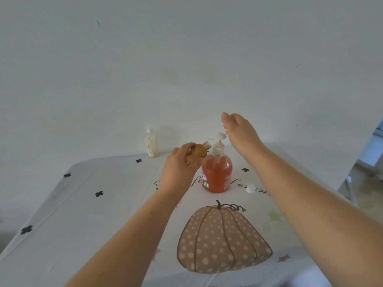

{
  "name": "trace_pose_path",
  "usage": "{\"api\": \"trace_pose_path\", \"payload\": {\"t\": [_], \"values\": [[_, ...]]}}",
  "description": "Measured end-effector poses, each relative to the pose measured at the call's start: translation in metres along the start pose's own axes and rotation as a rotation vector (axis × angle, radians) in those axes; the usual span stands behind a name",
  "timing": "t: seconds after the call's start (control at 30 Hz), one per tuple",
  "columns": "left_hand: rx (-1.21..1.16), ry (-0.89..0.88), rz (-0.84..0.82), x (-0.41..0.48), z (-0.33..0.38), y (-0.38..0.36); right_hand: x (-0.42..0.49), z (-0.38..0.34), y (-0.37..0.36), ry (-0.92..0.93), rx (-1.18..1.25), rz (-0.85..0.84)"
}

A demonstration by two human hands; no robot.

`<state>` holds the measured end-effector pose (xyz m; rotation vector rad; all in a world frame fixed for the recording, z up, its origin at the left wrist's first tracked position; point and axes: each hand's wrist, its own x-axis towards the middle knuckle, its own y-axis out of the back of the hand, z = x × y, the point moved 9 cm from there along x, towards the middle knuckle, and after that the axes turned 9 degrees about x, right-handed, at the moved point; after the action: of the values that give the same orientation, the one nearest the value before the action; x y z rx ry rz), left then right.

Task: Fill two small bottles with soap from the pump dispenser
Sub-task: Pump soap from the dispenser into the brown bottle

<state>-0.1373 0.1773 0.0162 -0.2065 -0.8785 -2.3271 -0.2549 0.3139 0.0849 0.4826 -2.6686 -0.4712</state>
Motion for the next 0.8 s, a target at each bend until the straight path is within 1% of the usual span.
{"api": "trace_pose_path", "payload": {"t": [0.17, 0.27, 0.37, 0.47, 0.57, 0.67, 0.73, 0.8], "values": [[-0.060, -0.009, 0.016, 0.005, 0.004, -0.002, 0.021, -0.004, -0.016, 0.037, -0.130, -0.076], [-0.089, -0.004, 0.006, 0.006, 0.004, -0.004, 0.026, -0.003, -0.023, 0.034, -0.151, -0.120], [-0.095, 0.018, 0.010, 0.008, 0.001, -0.004, 0.029, 0.006, -0.033, -0.017, -0.105, -0.161], [-0.124, 0.028, 0.007, 0.012, -0.002, 0.001, 0.031, 0.012, -0.040, -0.066, -0.063, -0.160], [-0.184, 0.055, -0.053, 0.017, -0.009, 0.004, 0.032, 0.012, -0.043, -0.089, -0.083, -0.163], [-0.138, 0.077, -0.071, 0.023, -0.018, 0.014, 0.032, 0.010, -0.047, -0.106, -0.169, -0.214], [-0.216, 0.101, -0.087, 0.026, -0.026, 0.019, 0.032, 0.009, -0.047, -0.138, -0.209, -0.215], [-0.386, 0.119, -0.125, 0.029, -0.032, 0.022, 0.034, 0.009, -0.047, -0.182, -0.216, -0.205]]}}
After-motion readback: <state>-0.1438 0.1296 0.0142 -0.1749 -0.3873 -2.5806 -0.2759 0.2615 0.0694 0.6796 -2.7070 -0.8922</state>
